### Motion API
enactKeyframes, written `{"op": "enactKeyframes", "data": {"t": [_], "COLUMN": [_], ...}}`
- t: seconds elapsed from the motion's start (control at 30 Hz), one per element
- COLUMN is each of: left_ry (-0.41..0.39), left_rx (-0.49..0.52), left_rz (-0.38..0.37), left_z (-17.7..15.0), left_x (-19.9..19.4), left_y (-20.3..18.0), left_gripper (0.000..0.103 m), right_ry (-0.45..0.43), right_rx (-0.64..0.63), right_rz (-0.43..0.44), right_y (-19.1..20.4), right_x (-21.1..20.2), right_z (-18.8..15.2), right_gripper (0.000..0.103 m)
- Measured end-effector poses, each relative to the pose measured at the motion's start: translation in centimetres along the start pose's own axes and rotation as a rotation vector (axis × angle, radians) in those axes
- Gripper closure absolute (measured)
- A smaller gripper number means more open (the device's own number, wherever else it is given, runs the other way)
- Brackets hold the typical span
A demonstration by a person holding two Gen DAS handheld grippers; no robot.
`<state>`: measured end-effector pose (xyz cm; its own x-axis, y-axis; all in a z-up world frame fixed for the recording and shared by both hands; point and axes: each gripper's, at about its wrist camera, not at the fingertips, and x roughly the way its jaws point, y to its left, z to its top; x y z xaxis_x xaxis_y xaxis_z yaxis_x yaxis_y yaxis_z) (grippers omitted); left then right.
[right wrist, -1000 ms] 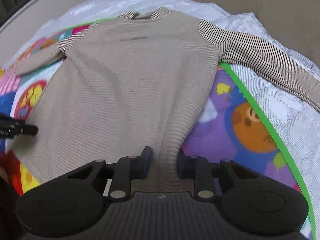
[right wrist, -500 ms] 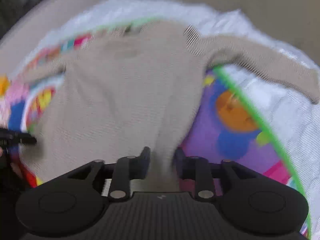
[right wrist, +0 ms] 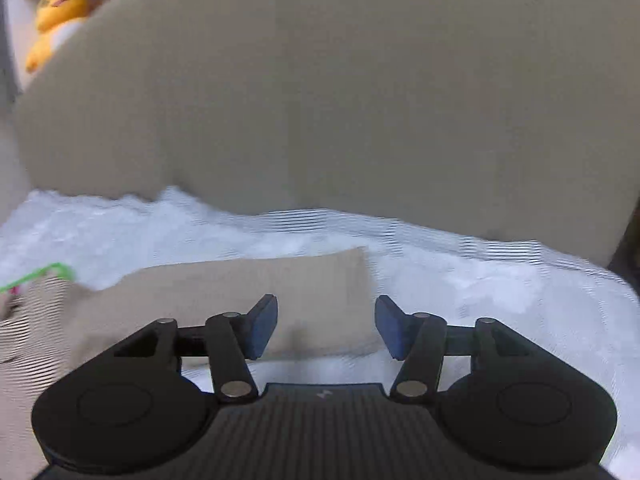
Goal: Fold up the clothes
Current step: 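Grasp a sleeve cuff with the right tool and fold it across the body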
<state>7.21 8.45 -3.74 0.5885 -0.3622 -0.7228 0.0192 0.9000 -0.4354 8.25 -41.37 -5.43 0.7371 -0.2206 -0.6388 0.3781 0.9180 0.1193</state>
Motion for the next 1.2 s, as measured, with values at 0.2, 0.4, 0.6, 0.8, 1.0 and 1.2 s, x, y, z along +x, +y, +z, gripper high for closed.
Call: {"op": "enactKeyframes", "data": {"t": [0.2,0.4,0.6,0.8,1.0,1.2], "left_ry": [-0.025,-0.006,-0.035,-0.006,0.054,0.073], "left_rx": [0.018,0.038,-0.011,-0.033,-0.042,-0.016], "left_rz": [-0.027,-0.008,-0.041,0.021,0.041,0.063], "left_z": [0.1,-0.2,0.5,0.6,0.3,0.1], "left_x": [0.7,1.1,0.2,-0.4,-0.3,-0.3], "left_y": [-0.5,-0.9,-0.4,0.8,1.6,1.4], "left_gripper": [0.006,0.005,0.005,0.002,0.002,0.002], "right_ry": [0.018,0.025,-0.093,-0.196,-0.163,-0.048], "right_rx": [0.019,-0.048,-0.143,-0.329,-0.45,-0.534], "right_rz": [0.025,0.073,0.2,0.341,0.444,0.492], "right_y": [-1.7,-0.3,6.0,18.0,28.9,36.8], "right_x": [3.3,3.2,-3.4,-10.4,-12.5,-10.5], "right_z": [-0.5,1.1,7.0,11.4,10.3,6.0], "right_gripper": [0.067,0.099,0.099,0.099,0.099,0.099]}}
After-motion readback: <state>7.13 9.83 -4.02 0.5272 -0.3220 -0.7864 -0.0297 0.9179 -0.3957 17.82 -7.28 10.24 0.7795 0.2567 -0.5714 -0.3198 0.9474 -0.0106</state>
